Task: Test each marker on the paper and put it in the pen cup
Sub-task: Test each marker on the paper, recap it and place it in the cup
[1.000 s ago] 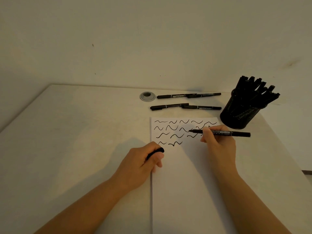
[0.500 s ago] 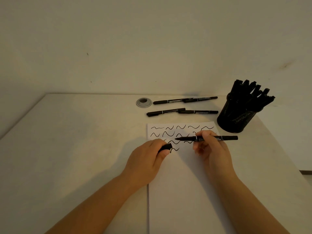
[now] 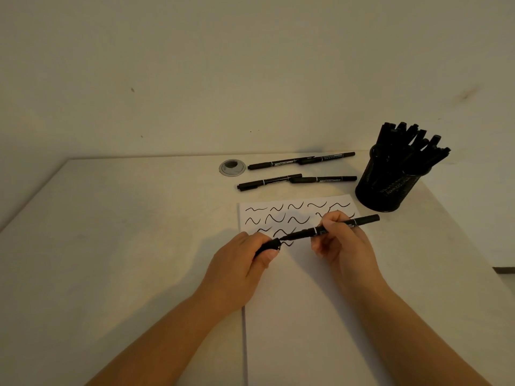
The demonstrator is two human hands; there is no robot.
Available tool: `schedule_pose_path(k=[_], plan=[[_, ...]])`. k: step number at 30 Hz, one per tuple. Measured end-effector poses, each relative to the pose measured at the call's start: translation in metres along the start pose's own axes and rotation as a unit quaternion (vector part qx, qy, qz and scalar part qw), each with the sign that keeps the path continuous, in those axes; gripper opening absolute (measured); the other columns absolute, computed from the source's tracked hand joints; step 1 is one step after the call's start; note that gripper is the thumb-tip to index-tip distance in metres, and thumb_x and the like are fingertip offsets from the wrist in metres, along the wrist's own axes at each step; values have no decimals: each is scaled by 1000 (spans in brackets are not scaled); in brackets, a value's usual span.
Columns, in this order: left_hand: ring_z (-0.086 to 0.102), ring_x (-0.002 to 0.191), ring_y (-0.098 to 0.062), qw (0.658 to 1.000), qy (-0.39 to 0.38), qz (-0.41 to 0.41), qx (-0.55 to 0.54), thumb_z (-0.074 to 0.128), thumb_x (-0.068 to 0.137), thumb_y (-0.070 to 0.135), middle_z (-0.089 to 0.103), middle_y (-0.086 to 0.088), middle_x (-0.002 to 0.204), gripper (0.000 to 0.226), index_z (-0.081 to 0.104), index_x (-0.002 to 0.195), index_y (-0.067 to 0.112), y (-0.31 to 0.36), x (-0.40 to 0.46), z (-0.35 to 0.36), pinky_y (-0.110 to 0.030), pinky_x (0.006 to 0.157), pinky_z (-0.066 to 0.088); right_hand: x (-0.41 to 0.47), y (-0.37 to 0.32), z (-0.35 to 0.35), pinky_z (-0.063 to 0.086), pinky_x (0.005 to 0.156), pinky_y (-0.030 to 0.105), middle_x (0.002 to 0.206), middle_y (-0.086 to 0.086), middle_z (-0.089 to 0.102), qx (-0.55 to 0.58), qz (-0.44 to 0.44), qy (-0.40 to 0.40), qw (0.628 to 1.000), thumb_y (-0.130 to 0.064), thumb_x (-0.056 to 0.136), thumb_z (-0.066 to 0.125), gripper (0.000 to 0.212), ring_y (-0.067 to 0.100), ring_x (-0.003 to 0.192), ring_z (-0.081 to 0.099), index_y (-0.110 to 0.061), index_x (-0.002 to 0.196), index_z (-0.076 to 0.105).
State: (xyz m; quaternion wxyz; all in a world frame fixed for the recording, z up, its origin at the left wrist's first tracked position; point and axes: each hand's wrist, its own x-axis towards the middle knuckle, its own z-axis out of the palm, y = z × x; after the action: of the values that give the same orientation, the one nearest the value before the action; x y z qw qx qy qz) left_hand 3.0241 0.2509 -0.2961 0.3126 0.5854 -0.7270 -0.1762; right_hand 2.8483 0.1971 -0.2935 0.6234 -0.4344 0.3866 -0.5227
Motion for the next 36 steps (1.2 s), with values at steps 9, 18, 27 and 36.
schedule_pose_path(k=[9,18,27,36], plan=[[43,70,-4,1000,-17,4,5,36,87,43,45,14,71,34,59,99,21,4,-1,0,-15,60,32,-9,-4,5,44,52,16,50,2,61,-117,-32,-60,991,-2,88,51,23,8,48,53,-12,67,53],[44,68,-8,1000,-5,-7,3,37,88,41,45,12,70,34,61,97,19,5,-2,-1,-16,59,32,-13,-6,11,41,51,15,52,-1,61,-144,-32,-105,984,-2,86,55,11,5,48,49,-6,76,58],[44,63,-8,998,18,-4,-52,29,84,48,50,4,68,46,61,85,14,5,-6,-3,-23,58,34,-16,-1,14,36,43,18,51,-1,57,-115,-11,-122,986,0,87,52,14,12,45,44,-9,77,56],[42,57,-3,996,2,-7,-92,32,85,46,41,10,59,41,60,80,16,2,-7,-1,-14,53,26,-18,1,13,39,45,20,52,-1,55,-112,-26,-143,983,1,85,54,6,14,45,45,-4,81,55]])
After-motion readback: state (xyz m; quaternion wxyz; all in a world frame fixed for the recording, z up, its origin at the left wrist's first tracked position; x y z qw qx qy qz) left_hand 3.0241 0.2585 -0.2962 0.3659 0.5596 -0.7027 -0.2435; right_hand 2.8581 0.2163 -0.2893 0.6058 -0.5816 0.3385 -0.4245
